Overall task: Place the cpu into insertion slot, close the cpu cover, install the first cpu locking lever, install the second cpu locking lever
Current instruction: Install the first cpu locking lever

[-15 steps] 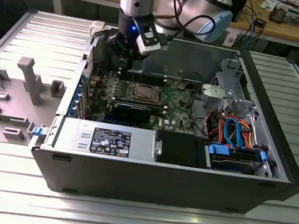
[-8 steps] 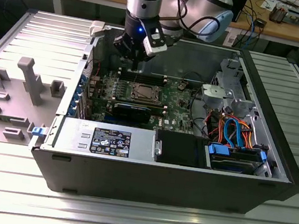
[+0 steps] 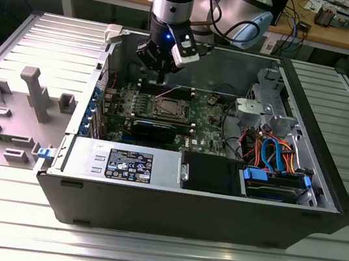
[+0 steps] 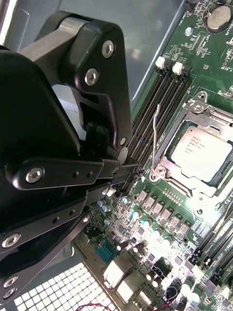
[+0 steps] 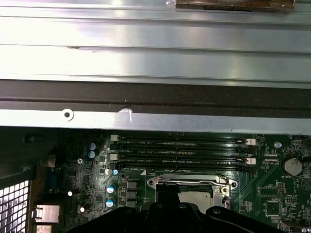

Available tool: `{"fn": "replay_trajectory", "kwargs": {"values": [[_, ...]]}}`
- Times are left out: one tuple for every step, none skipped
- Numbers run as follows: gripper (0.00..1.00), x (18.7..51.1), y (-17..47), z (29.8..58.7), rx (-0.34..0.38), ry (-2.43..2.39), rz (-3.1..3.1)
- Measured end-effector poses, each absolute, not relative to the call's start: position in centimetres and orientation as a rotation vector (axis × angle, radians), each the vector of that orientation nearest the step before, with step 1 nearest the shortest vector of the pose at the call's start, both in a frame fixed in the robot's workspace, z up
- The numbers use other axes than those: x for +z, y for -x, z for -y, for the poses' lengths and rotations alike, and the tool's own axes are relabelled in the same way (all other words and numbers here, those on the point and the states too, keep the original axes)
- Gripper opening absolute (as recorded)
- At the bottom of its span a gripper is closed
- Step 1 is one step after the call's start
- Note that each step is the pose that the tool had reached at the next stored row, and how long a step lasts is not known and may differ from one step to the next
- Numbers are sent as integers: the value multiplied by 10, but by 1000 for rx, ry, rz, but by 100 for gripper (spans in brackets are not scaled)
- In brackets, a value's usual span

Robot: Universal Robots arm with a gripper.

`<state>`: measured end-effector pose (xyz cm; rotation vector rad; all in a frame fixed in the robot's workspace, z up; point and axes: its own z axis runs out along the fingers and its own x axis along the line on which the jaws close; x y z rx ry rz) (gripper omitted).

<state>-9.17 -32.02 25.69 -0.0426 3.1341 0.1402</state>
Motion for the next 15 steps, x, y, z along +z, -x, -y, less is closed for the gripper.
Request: {"fn": "replay_trajectory", "kwargs": {"values": [[11, 257, 92, 320, 140, 43, -3134], [11, 257, 92, 320, 140, 43, -3134], [11, 257, 92, 320, 140, 43, -3134], [11, 257, 92, 320, 140, 43, -3134], [11, 257, 92, 320, 140, 43, -3134], [11, 257, 92, 320, 140, 43, -3134], [11, 257, 92, 320, 140, 43, -3134], [11, 257, 92, 320, 140, 43, -3134], [11, 257, 92, 320, 140, 43, -3134], [11, 257, 92, 320, 140, 43, -3134], [11, 256, 91, 320, 140, 40, -3134], [11, 256, 91, 320, 140, 34, -3134], [11, 256, 91, 320, 141, 26, -3134], [11, 255, 90, 320, 142, 20, -3133], [11, 255, 90, 320, 145, 19, -3133]]}}
